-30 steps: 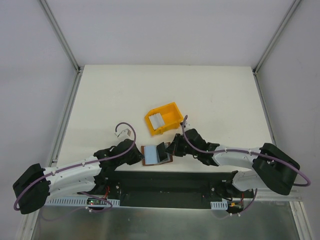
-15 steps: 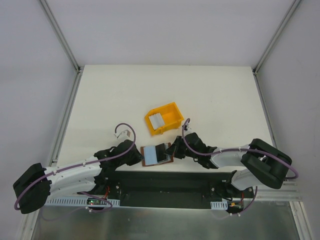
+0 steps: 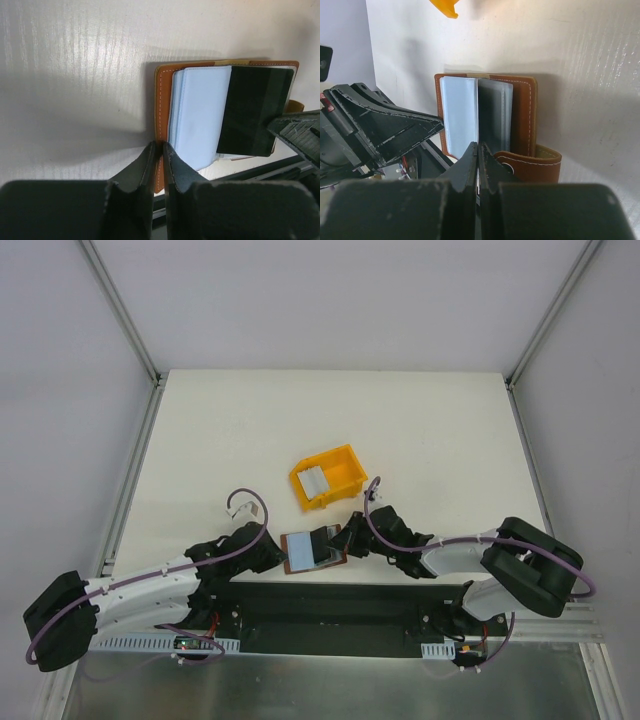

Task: Put the credit cards into the card holder
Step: Insert the credit card into the card holder.

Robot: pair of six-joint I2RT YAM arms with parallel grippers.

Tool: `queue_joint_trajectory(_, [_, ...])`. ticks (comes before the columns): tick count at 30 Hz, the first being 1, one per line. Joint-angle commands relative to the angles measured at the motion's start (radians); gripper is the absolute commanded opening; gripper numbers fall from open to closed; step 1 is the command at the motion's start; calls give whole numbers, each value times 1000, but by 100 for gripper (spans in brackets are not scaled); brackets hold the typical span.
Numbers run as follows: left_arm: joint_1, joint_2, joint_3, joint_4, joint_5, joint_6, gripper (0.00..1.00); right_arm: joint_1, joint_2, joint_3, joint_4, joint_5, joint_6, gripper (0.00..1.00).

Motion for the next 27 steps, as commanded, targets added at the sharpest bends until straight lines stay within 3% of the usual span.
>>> queue_joint_trajectory(1, [-10, -27, -14, -12, -5, -12, 2, 7, -10, 9, 5, 11, -8, 0])
queue_joint_trajectory(22, [-10, -26, -20, -43, -33, -19, 0, 7, -72, 28, -1, 2, -13, 0])
queue_joint_trajectory(27, [-10, -27, -17, -43, -35, -18, 0, 13, -7, 45, 2, -25, 0, 0])
